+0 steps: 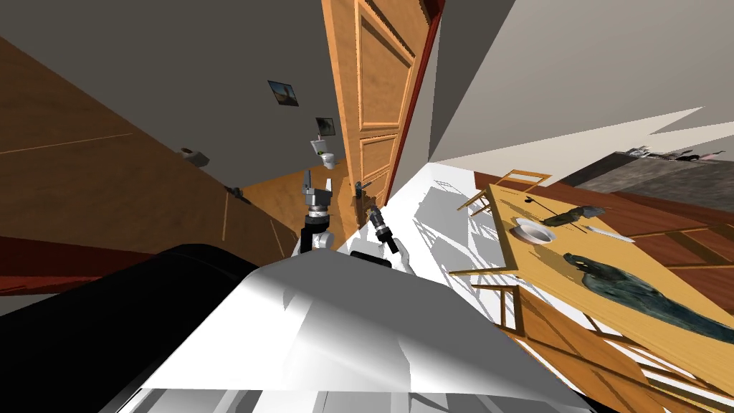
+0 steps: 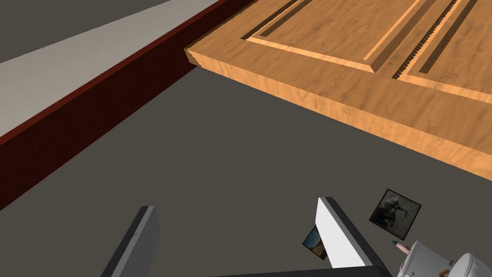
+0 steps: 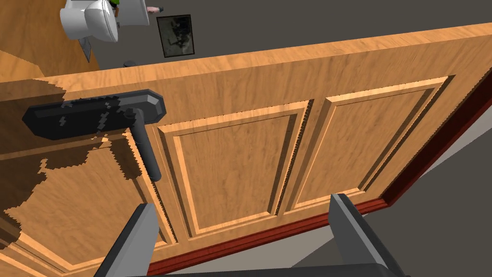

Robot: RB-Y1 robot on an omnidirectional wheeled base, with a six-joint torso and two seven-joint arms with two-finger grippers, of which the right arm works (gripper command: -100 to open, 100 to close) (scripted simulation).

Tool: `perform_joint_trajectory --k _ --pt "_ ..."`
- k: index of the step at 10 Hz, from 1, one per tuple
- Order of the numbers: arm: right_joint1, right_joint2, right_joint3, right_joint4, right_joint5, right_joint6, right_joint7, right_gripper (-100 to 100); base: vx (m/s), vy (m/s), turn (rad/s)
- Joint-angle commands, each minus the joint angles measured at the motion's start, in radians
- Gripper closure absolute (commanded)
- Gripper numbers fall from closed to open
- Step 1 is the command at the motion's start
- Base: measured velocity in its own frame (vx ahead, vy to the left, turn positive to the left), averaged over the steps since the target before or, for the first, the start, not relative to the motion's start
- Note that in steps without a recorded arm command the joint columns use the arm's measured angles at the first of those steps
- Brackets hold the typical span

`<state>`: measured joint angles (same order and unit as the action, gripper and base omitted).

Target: Push the door open

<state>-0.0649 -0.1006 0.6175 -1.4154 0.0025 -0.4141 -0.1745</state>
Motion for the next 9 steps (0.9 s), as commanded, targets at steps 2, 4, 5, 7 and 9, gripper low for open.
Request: perform_joint_trajectory --k 2,4,5,7,9 --pt "-0.030 0.002 0.048 0.043 -0.003 0.008 -0.011 -100 0.160 -0.093 0.023" --pt "-0.058 0.006 0.078 0.080 -0.006 0.010 -0.020 -100 0.173 -0.083 0.020" --pt "-0.077 0.009 0.099 0.105 -0.008 0.012 -0.025 -100 0.152 -0.047 0.021" --pt "-0.103 0.015 0.127 0.141 -0.010 0.015 -0.033 -100 0.142 -0.055 0.016" --pt "-0.137 0.023 0.164 0.186 -0.014 0.018 -0.044 -100 0.183 -0.078 0.024"
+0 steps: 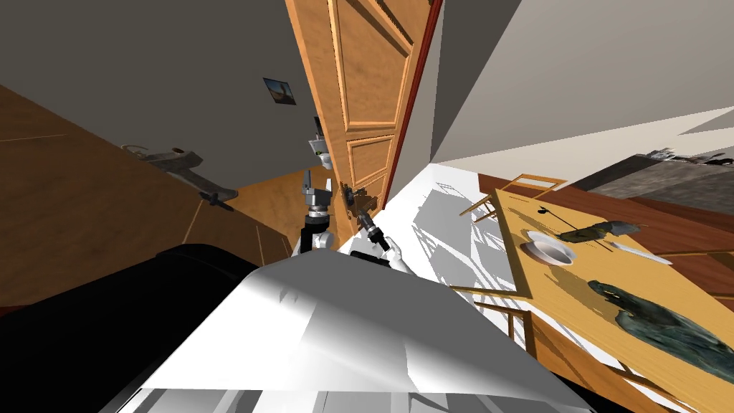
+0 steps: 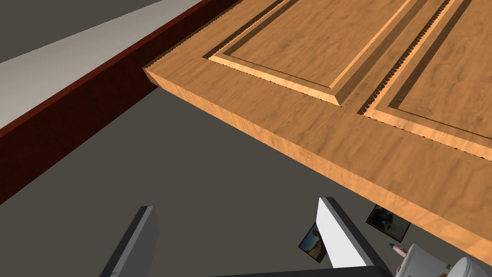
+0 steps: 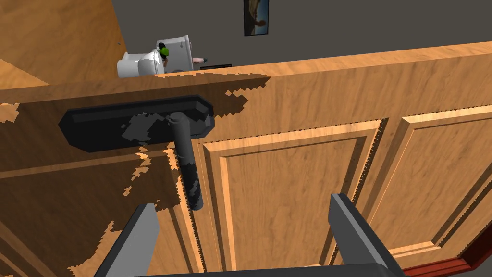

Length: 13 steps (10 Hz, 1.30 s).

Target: Push the door open

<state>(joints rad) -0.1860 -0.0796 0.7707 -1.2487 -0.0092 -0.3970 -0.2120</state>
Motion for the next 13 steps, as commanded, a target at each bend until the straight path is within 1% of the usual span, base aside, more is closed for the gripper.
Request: perform_joint_trajectory --k 1,3,4,6,10,13 --pt "-0.025 0.004 0.020 0.031 -0.003 0.002 -0.009 -100 0.145 -0.072 0.017" --pt "-0.055 0.014 0.052 0.071 -0.006 0.005 -0.018 -100 0.160 -0.061 0.016" --pt "-0.062 0.017 0.060 0.081 -0.007 0.005 -0.020 -100 0.146 -0.065 0.013" --pt "-0.092 0.027 0.092 0.120 -0.010 0.008 -0.029 -100 0.145 -0.080 0.019" --pt "-0.138 0.049 0.142 0.182 -0.015 0.013 -0.044 -100 0.169 -0.065 0.017" --pt "-0.166 0.066 0.172 0.220 -0.018 0.016 -0.052 -100 0.152 -0.050 0.011"
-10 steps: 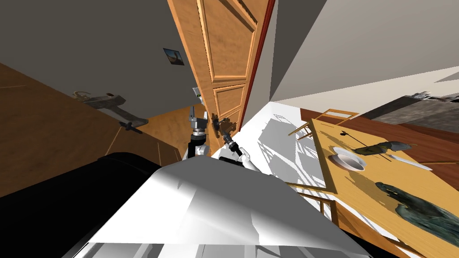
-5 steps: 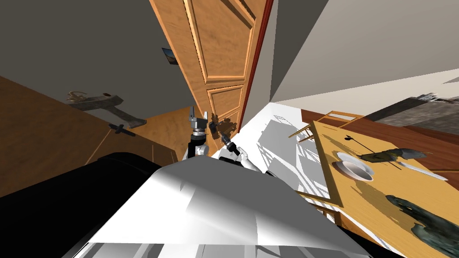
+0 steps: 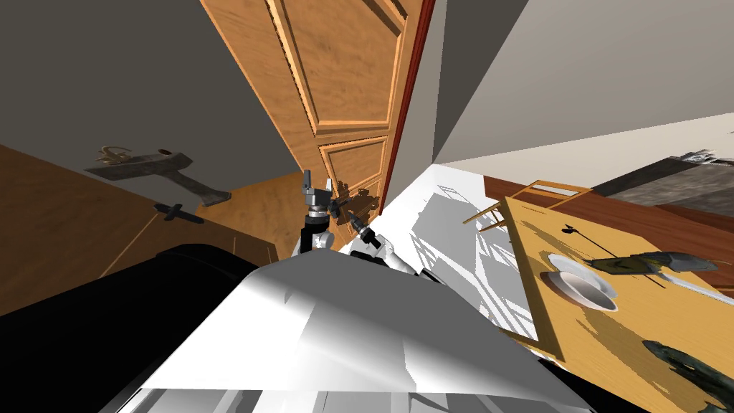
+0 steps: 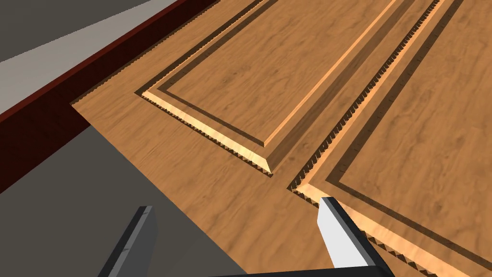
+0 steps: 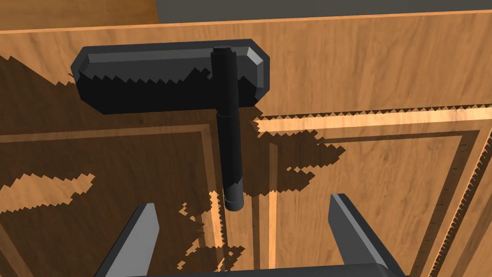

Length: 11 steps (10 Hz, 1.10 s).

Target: Push the door open

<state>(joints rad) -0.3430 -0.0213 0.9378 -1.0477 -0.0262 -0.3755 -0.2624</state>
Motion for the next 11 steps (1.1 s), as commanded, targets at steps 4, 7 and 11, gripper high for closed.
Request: perform_joint_trajectory --k 4,7,11 --pt "-0.028 -0.002 0.014 0.052 -0.002 -0.007 -0.004 -100 0.114 -0.016 0.019" --pt "-0.028 -0.012 0.005 0.061 -0.001 -0.007 0.000 -100 0.092 0.164 0.026" --pt "-0.027 0.039 -0.009 0.076 0.000 -0.008 0.008 -100 0.112 0.185 0.030"
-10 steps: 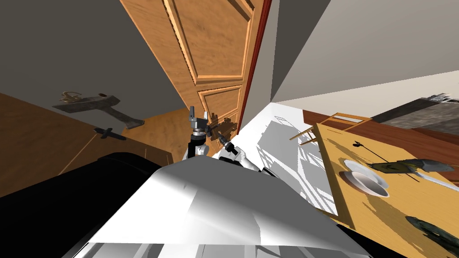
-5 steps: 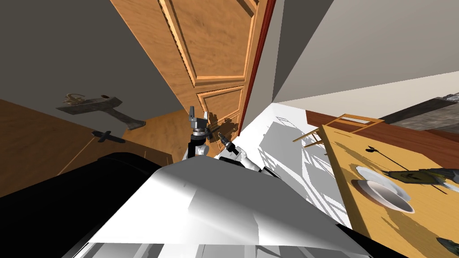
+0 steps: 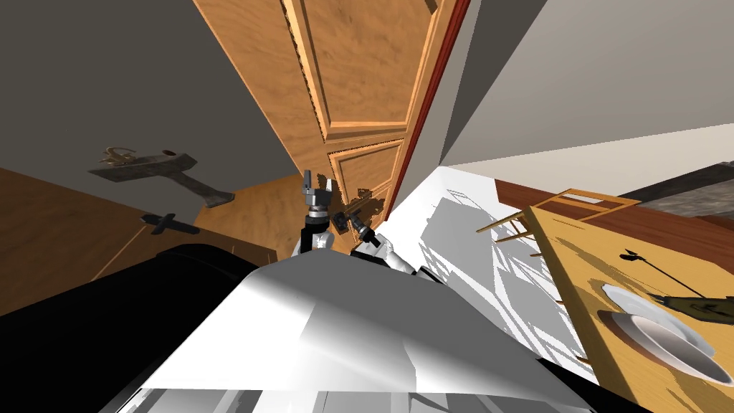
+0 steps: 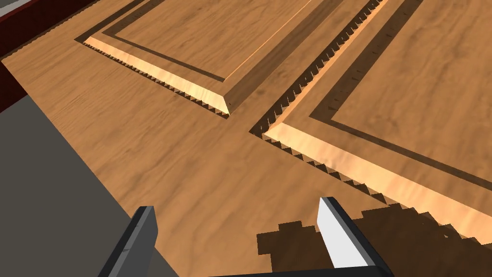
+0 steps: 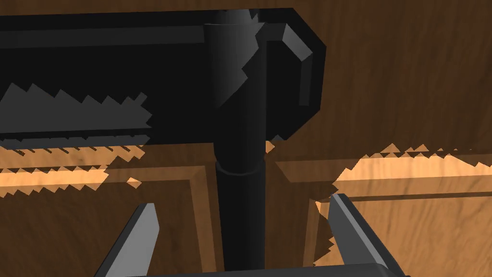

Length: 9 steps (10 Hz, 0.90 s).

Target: Push the door open

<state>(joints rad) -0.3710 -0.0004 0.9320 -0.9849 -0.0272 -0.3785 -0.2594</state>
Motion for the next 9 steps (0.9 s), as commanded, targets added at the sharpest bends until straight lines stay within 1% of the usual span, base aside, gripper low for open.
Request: perform_joint_trajectory --k 1,2,3,8,9 --pt "0.001 0.028 -0.004 0.015 0.001 -0.005 0.005 -100 0.075 0.110 0.009" --pt "0.003 0.013 -0.002 -0.001 0.001 0.002 0.002 -100 0.025 0.038 0.000" --pt "0.003 0.013 -0.002 -0.001 0.001 0.002 0.002 100 0.000 0.000 0.000" --pt "0.003 0.013 -0.002 -0.001 0.001 0.002 0.002 100 -0.005 -0.008 0.000" --pt "0.004 -0.021 -0.005 -0.003 0.000 0.003 0.003 -100 -0.064 -0.077 -0.058"
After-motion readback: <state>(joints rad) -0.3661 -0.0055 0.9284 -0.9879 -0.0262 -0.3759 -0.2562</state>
